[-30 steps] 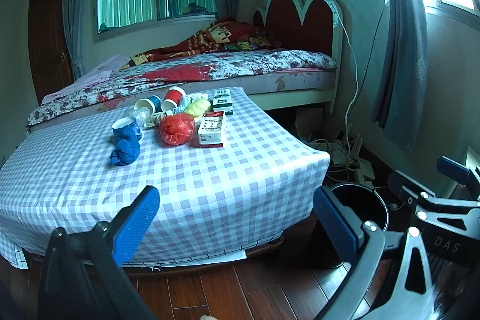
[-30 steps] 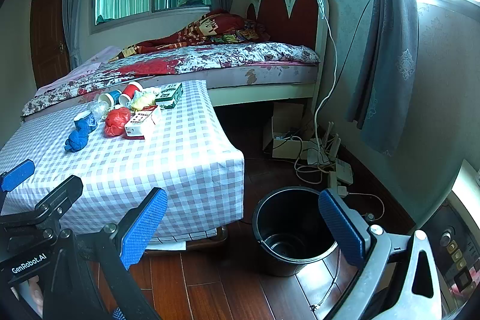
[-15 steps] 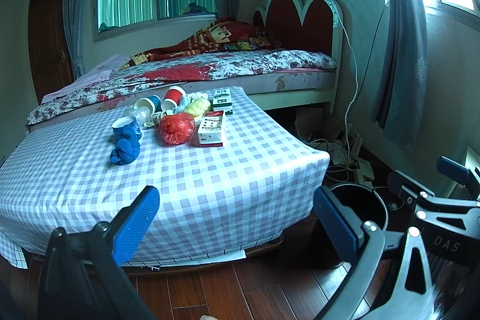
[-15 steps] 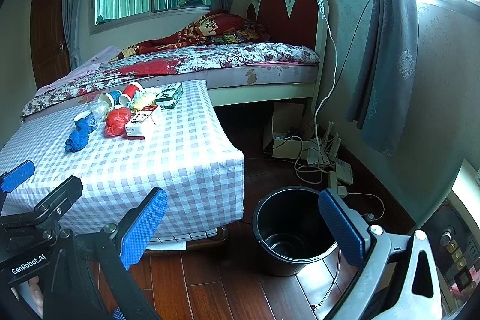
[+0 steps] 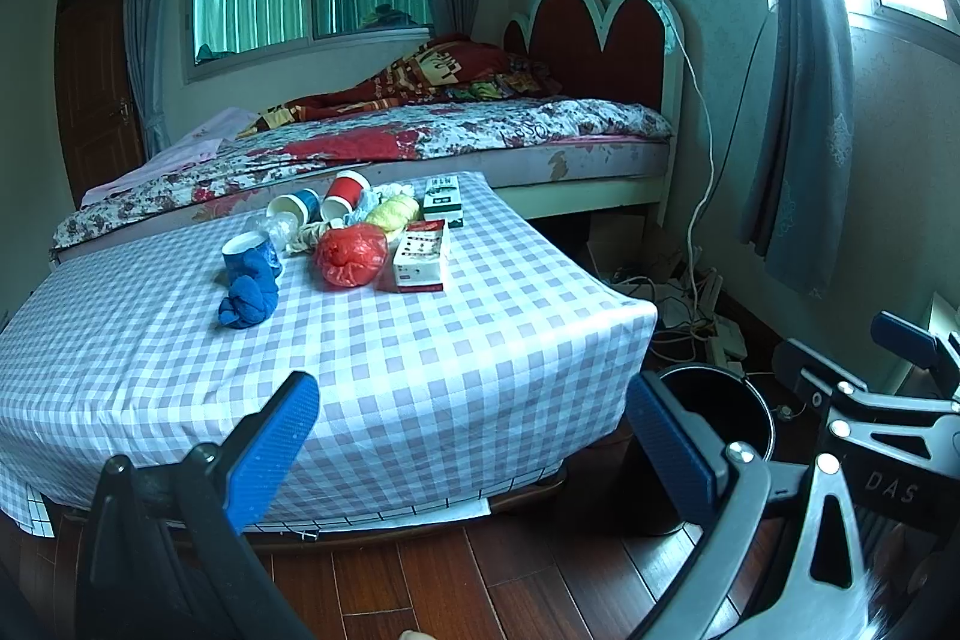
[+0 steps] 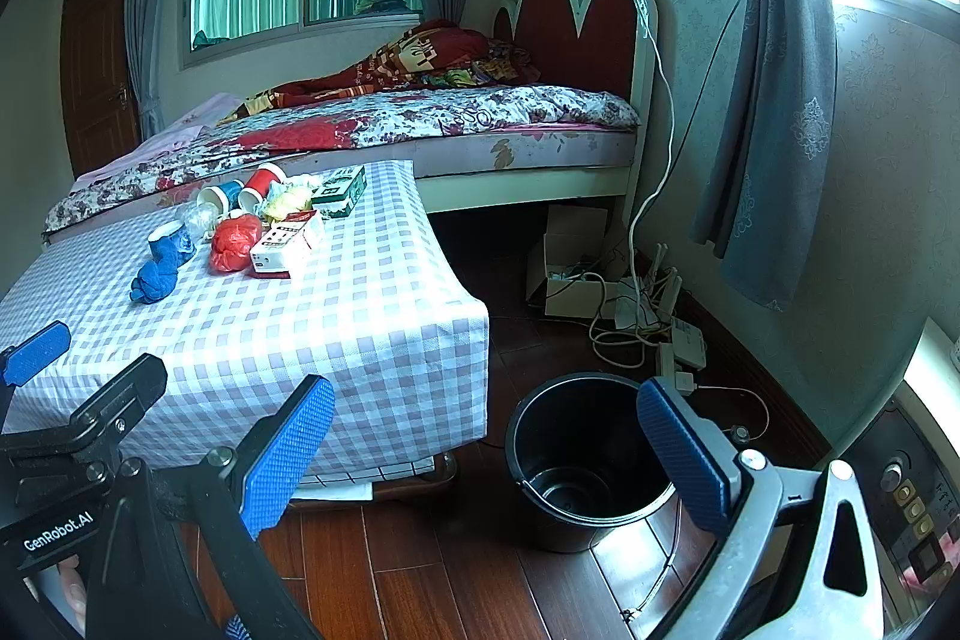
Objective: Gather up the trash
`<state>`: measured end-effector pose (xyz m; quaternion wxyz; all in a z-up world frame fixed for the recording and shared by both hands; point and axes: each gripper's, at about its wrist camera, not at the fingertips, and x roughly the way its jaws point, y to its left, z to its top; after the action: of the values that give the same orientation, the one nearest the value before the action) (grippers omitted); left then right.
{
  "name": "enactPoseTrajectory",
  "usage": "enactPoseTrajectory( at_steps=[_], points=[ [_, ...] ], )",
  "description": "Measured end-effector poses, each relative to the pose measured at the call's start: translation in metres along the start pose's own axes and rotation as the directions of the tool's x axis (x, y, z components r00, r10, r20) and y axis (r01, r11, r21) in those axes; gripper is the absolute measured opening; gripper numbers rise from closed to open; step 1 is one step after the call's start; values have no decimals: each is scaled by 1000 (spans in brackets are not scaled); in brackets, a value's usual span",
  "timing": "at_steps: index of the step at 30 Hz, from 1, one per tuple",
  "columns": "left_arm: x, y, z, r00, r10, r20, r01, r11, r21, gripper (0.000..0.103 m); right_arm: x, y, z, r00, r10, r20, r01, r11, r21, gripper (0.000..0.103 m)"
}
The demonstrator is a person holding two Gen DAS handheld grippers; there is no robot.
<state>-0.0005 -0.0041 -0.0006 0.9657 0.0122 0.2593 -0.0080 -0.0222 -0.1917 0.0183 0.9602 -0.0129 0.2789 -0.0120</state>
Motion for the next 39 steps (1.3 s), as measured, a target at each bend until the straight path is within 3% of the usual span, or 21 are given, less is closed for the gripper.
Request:
enactPoseTrajectory(
  at_steps=[13, 21, 26, 31, 39],
  points=[
    [3, 5, 0, 1000, -2, -11, 2, 1000, -10, 102, 5, 4, -1, 1000, 12, -11, -13, 1000, -11, 102],
    [31, 53, 17, 998, 64, -18, -65, 996, -59, 103, 33, 26, 11, 996, 89, -25, -90, 995, -48, 102],
    [59, 104, 19, 988, 138, -69, -145, 984, -103, 103, 65, 66, 26, 987, 155, -33, -158, 980, -121, 102],
    [85, 150, 18, 972, 215, -98, -228, 963, -146, 102, 112, 115, 46, 972, 225, -66, -233, 956, -177, 90],
    [149, 195, 28, 955, 251, -158, -275, 949, -152, 101, 190, 184, 76, 954, 270, -129, -293, 930, -221, 88]
  ],
)
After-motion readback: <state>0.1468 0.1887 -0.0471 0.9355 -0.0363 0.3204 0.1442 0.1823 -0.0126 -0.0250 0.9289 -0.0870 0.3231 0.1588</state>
